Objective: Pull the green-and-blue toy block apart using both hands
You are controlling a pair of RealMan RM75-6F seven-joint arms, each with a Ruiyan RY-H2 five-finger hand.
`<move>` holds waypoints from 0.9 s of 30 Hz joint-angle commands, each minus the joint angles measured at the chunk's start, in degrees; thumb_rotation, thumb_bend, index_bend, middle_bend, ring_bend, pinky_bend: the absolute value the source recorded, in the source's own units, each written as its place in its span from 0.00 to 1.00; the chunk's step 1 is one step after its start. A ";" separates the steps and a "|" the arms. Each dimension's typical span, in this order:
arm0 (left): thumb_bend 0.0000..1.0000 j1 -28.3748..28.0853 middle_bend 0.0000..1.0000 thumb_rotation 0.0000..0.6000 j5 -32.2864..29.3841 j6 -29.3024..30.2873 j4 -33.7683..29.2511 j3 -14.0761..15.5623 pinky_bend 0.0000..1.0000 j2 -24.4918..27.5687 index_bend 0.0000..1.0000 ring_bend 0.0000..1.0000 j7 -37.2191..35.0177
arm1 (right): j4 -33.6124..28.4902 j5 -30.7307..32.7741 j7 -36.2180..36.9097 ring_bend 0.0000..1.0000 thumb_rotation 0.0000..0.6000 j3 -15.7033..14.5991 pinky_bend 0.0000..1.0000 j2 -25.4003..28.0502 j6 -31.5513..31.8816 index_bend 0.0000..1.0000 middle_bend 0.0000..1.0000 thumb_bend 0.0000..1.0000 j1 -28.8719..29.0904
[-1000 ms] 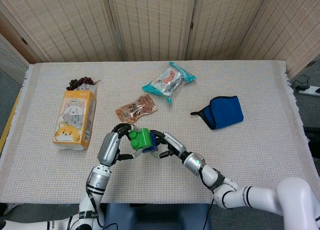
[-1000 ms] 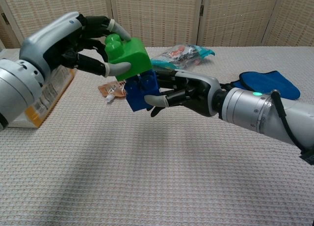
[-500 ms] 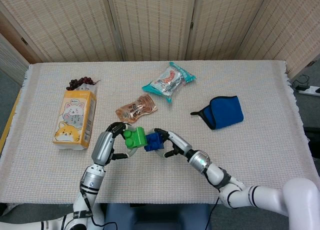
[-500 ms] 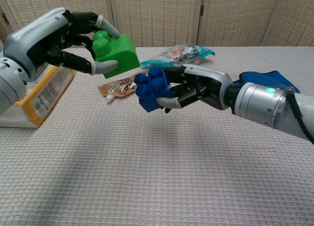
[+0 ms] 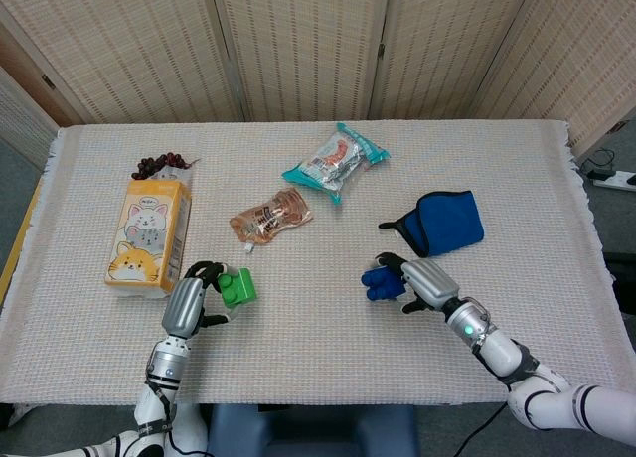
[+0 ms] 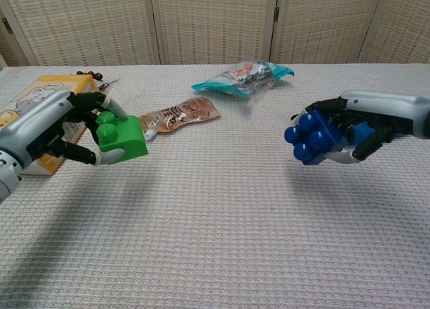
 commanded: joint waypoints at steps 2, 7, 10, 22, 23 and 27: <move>0.36 0.25 0.93 1.00 1.38 -1.03 7.83 1.59 0.21 -4.82 0.79 0.51 -3.62 | -0.75 0.82 -1.19 0.43 1.00 -0.36 0.42 1.24 -0.17 0.79 0.55 0.50 -1.09; 0.36 -0.10 0.93 1.00 2.13 -2.12 13.69 1.41 0.20 -7.29 0.79 0.51 -8.00 | -0.02 1.81 -3.21 0.43 1.00 -0.75 0.42 1.00 -1.24 0.79 0.55 0.50 -1.83; 0.36 -0.38 0.93 1.00 1.84 -3.40 15.70 1.18 0.20 -8.03 0.79 0.51 -9.32 | 0.47 2.41 -3.93 0.42 1.00 -0.88 0.42 0.35 -2.29 0.79 0.55 0.50 -1.97; 0.30 -3.13 0.05 1.00 2.23 -12.54 10.71 2.66 0.00 -0.80 0.04 0.00 -7.70 | -2.36 2.26 -2.91 0.01 1.00 -0.32 0.08 3.34 -7.78 0.04 0.00 0.49 -0.32; 0.29 -3.20 0.02 1.00 1.96 -12.82 9.94 2.50 0.00 -0.26 0.02 0.00 -7.23 | -2.65 2.27 -3.09 0.00 1.00 -0.22 0.04 3.73 -8.06 0.01 0.00 0.48 -0.16; 0.26 -3.44 0.00 1.00 1.85 -12.77 8.28 1.80 0.00 0.65 0.00 0.00 -7.11 | -5.36 1.66 -3.22 0.00 1.00 -0.32 0.00 6.51 -9.84 0.00 0.00 0.45 0.62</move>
